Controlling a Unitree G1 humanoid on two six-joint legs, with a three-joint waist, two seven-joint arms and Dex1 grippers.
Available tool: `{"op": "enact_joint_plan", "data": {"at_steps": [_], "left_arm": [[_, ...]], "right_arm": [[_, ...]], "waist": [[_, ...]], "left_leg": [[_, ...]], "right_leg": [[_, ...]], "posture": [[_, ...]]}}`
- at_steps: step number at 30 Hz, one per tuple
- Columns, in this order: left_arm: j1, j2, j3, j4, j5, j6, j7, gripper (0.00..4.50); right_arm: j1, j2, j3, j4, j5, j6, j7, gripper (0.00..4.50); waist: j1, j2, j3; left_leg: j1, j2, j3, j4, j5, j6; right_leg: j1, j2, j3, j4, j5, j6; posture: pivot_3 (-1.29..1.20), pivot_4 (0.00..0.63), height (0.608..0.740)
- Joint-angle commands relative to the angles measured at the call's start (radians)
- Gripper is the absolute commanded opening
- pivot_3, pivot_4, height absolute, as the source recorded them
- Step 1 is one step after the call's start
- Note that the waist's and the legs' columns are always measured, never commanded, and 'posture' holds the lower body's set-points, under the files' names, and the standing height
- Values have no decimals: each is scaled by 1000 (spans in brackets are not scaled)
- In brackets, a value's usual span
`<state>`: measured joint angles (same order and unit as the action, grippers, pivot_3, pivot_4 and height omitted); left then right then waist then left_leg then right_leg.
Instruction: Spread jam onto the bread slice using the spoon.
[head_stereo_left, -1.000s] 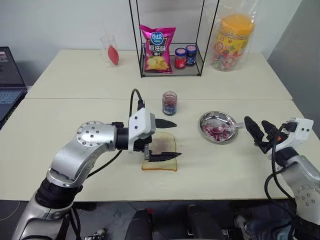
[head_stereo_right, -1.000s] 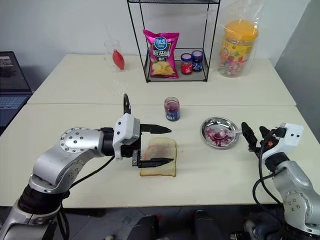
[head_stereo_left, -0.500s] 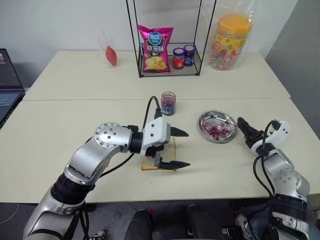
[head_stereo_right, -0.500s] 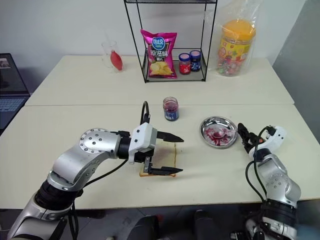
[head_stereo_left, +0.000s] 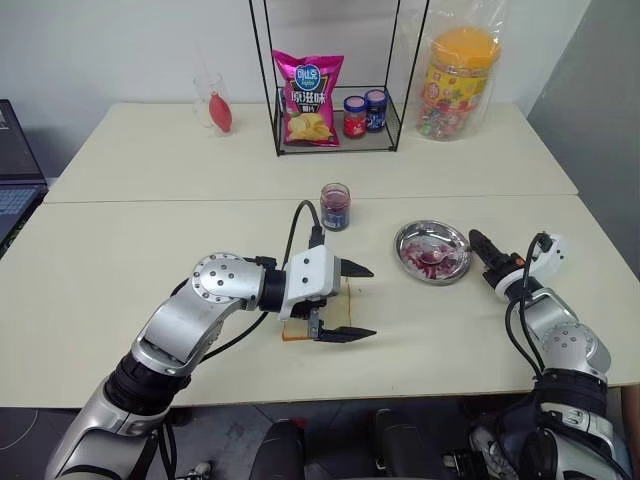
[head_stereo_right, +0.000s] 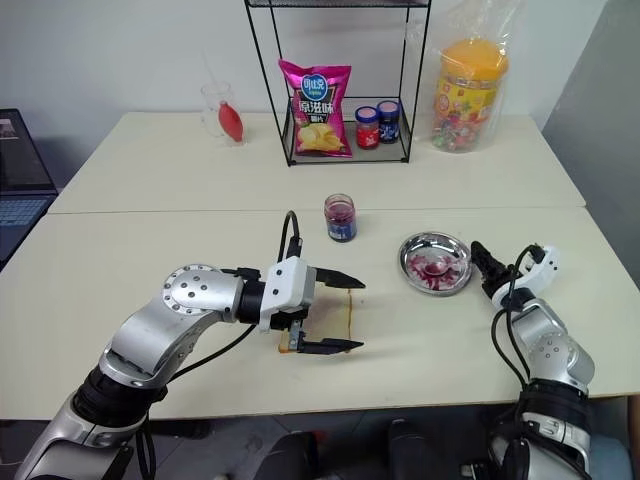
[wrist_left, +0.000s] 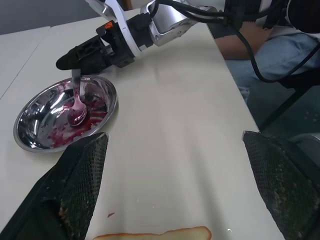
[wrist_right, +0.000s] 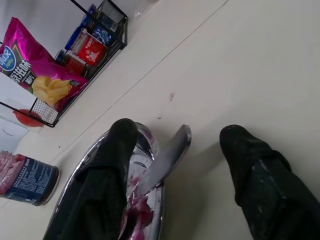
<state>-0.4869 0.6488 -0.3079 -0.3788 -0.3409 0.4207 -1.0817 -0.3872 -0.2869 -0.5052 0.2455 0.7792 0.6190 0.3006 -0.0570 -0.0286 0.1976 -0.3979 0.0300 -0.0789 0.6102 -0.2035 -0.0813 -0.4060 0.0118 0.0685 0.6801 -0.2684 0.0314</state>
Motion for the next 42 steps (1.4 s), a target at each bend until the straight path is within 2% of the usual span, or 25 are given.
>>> {"op": "enact_joint_plan", "data": {"at_steps": [1, 7, 10, 14, 27, 30, 34, 38, 42], "left_arm": [[0, -7, 16, -5, 6, -23, 2, 4500], [5, -5, 25, 1, 6, -27, 5, 4500], [4, -4, 33, 8, 9, -29, 10, 4500], [3, 2, 44, 21, 11, -33, 14, 4500], [13, 8, 138, 35, -26, 25, 60, 4500], [21, -4, 229, 41, -67, 86, 128, 4500], [63, 9, 340, 44, -71, 116, 221, 4500], [86, 13, 386, 13, -89, 157, 260, 4500], [133, 0, 449, -48, -110, 199, 338, 4500]], "right_arm": [[-30, -18, -25, -19, 40, 5, 24, 1980], [-36, -29, -41, -44, 74, 28, 25, 539], [-35, -36, -54, -51, 97, 41, 25, 17], [-37, -46, -78, -86, 164, 83, 30, 17], [-4, -112, -82, -275, 228, 159, 12, 17], [-33, -143, -50, -355, 229, 168, 8, 17], [-148, -155, 15, -418, 232, 196, -46, 17], [-242, -143, 64, -400, 207, 199, -70, 17], [-406, -114, 201, -303, 89, 146, -41, 17]], "waist": [[0, 0, 0], [0, 0, 0], [0, 0, 0], [0, 0, 0], [0, 1, 0], [0, 1, 0], [-7, 1, 0], [-10, 1, 1], [-10, 1, 1]], "left_leg": [[0, 0, 0, 0, 0, 0], [0, 0, 0, 0, 0, 0], [0, 0, 0, 0, 0, 0], [0, 0, 0, 0, 0, 0], [0, 0, 0, 0, 0, 0], [0, 0, 0, 0, 0, 0], [0, 0, 1, 0, 0, 0], [0, 1, 0, 0, 0, 0], [-2, 0, 1, 0, 0, 0]], "right_leg": [[0, 0, 0, 0, 0, 0], [0, 0, 0, 0, 0, 0], [0, 0, 0, 0, 0, 0], [0, 0, 0, 0, 0, 0], [0, 0, 0, 0, 0, 0], [-1, 0, 1, 0, 0, 0], [-1, 0, 1, 0, 0, 0], [-1, 0, 0, 0, 0, 1], [-2, 0, 1, -1, 1, 1]], "posture": [[0, 150, 740], [0, 150, 740], [0, 150, 740], [0, 150, 740], [0, 150, 740], [0, 150, 740], [0, 150, 740], [0, 150, 740], [0, 150, 740]]}}
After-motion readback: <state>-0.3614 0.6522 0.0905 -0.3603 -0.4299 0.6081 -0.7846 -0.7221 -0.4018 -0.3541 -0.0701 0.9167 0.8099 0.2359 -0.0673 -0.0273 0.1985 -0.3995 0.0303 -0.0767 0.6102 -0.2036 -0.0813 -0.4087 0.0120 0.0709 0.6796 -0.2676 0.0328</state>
